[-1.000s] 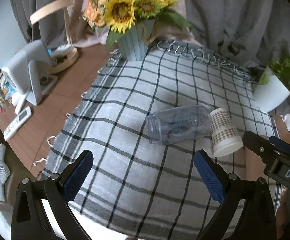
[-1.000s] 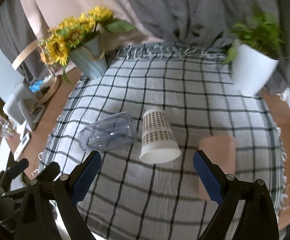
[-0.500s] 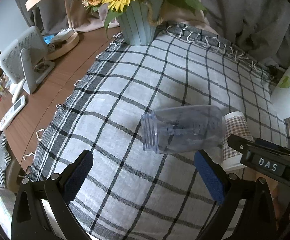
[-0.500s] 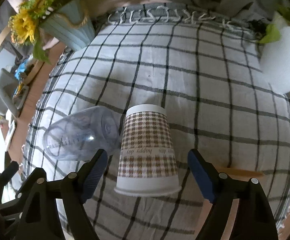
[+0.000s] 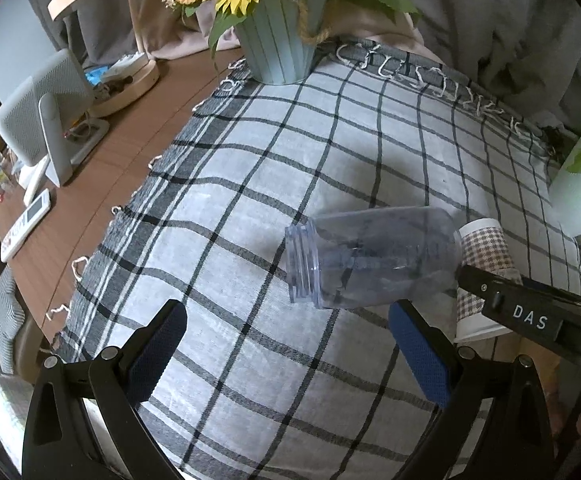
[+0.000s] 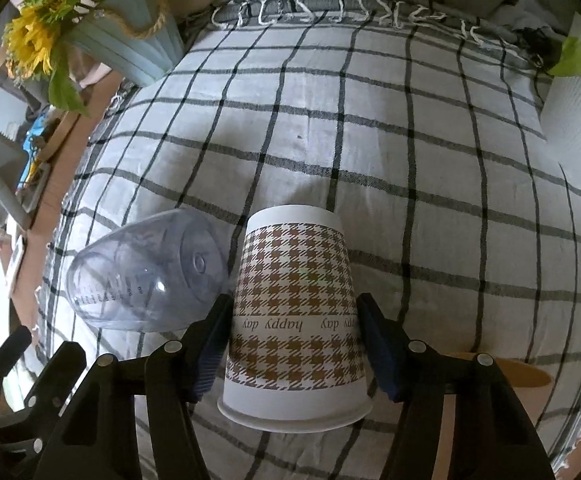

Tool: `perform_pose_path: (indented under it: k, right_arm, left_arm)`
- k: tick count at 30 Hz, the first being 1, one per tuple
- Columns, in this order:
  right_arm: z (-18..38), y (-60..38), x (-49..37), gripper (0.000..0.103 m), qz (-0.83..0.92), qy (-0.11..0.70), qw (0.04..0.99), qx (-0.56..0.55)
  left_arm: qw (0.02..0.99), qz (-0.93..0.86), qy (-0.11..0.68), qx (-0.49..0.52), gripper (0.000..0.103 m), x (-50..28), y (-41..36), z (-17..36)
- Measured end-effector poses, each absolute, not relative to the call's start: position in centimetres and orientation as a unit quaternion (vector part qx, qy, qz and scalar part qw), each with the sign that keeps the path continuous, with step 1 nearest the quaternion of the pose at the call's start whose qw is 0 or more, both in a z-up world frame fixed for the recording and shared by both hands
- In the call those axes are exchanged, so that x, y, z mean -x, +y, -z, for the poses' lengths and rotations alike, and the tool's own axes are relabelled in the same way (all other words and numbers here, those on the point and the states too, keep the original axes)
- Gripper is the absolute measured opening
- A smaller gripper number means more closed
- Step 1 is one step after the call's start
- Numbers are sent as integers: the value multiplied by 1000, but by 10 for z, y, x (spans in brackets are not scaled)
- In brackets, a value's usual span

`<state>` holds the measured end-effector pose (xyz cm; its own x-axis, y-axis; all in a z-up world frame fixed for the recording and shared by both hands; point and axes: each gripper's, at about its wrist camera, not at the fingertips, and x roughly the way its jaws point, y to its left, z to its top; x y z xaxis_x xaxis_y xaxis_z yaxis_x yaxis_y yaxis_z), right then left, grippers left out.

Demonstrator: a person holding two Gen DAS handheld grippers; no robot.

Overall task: Flip cup upside down
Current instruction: 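Lift the paper cup with the right tool toward the left tool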

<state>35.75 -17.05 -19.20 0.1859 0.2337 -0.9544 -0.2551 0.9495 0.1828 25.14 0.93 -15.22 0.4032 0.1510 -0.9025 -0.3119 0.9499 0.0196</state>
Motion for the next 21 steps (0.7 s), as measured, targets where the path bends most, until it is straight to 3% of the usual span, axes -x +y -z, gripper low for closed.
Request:
perform_pose_path:
  k: [10, 21]
  right_arm:
    - [157, -174, -322, 61, -113, 604, 789, -23]
    - [173, -159, -261, 62, -74, 632, 767, -84]
  left_arm:
    - [851, -75, 519, 39, 103, -238, 30, 134]
    - [840, -34, 541, 3, 103, -214, 64, 150]
